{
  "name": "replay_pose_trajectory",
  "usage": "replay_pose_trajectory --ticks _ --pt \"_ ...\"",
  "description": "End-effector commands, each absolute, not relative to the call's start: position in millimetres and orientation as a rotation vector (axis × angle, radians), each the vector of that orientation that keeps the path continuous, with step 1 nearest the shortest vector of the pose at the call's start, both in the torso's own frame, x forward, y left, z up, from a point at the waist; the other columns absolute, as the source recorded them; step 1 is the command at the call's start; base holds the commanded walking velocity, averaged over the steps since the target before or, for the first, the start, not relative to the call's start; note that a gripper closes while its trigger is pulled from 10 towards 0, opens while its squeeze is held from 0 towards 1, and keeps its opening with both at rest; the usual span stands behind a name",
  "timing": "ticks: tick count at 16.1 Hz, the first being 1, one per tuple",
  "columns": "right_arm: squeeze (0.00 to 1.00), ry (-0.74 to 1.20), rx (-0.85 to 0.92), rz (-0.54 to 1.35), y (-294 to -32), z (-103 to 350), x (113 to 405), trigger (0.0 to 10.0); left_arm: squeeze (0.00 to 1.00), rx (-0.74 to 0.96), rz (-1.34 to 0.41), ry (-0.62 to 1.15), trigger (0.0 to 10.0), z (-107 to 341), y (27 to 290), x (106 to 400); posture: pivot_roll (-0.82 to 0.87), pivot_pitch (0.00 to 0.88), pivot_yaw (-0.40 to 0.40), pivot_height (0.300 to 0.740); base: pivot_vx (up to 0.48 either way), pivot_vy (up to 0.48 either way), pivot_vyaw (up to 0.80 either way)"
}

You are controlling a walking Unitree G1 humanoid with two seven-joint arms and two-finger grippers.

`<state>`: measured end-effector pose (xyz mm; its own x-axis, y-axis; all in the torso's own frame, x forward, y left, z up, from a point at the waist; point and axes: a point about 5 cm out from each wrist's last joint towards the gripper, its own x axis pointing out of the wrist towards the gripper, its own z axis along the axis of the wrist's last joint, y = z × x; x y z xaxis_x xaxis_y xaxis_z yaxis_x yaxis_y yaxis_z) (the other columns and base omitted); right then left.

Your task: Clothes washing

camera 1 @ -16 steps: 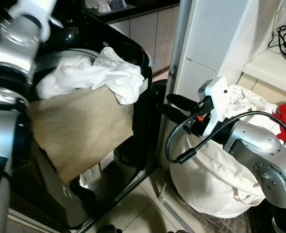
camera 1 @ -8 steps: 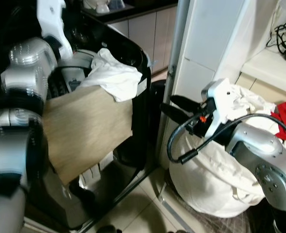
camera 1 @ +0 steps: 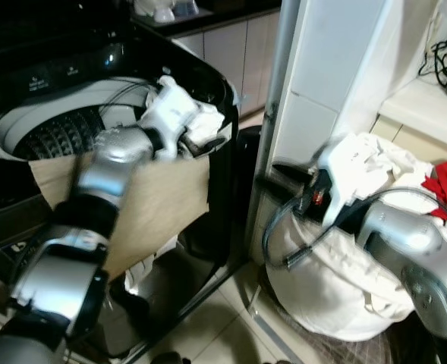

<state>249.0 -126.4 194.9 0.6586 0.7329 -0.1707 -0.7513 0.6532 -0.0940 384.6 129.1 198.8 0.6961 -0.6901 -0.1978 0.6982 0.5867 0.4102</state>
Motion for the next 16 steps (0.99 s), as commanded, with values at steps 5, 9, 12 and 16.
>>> replay_pose_trajectory --ticks 5,9,12,16 --pt "0.0 0.198 -0.339 0.854 -130 174 237 10.0 0.0 0.758 -0.63 0.113 10.0 178 129 397 -0.12 0.0 0.051 0.74 0.0 0.0 0.0" --pt "0.0 0.201 -0.385 0.703 -132 148 243 10.0 0.0 0.861 -0.415 0.129 10.0 172 154 403 -0.12 0.0 0.045 0.74 0.0 0.0 0.0" --pt "0.0 0.192 -0.373 0.667 -130 138 242 10.0 0.0 0.871 -0.25 0.052 10.0 190 171 408 -0.12 0.0 0.043 0.74 0.0 0.0 0.0" --pt "0.0 0.173 -0.377 0.653 -129 135 241 10.0 0.0 0.86 -0.03 -0.075 10.0 236 200 415 -0.11 0.0 0.043 0.74 0.0 0.0 0.0"
